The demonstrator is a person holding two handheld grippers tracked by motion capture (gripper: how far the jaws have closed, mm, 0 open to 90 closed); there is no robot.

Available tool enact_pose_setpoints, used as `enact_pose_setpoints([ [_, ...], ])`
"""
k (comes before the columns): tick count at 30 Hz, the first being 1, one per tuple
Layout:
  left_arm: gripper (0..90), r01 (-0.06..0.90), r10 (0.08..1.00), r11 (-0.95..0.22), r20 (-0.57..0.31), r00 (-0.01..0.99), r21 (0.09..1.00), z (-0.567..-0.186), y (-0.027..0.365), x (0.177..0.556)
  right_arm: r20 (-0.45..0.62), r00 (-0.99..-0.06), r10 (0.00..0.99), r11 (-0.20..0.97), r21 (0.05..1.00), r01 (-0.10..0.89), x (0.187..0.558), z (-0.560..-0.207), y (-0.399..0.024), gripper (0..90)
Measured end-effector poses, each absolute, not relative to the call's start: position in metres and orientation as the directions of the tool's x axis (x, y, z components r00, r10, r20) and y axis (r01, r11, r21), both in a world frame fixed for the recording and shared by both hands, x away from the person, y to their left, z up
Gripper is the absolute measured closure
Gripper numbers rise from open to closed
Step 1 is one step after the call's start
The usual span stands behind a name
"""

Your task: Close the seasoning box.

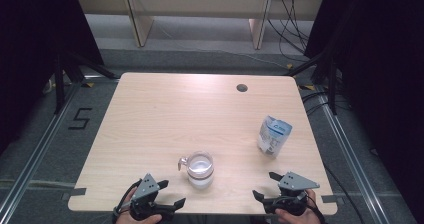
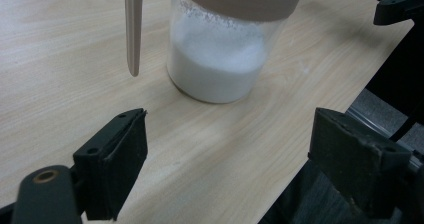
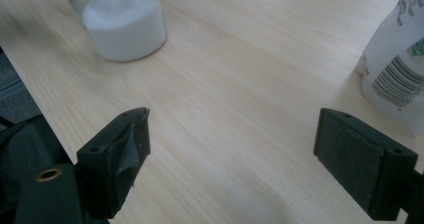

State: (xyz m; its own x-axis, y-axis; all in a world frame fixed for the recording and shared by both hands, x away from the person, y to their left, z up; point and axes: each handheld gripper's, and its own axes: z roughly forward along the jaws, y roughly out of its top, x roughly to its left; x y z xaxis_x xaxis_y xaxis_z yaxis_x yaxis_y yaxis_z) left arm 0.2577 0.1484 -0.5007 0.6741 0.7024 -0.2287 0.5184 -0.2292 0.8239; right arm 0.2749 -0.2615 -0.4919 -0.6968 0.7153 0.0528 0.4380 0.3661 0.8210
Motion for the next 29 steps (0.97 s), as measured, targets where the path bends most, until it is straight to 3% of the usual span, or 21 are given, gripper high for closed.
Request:
enact_pose_setpoints([
  [29, 15.1, 0.501, 0.702, -0.289, -0.175, 0.690, 0.816, -0.5051, 0.1472, 0.2557, -0.001, -0.714, 0.701, 0.430, 0.798, 0.422, 0.2671, -0.4956, -0.2602, 15.8],
])
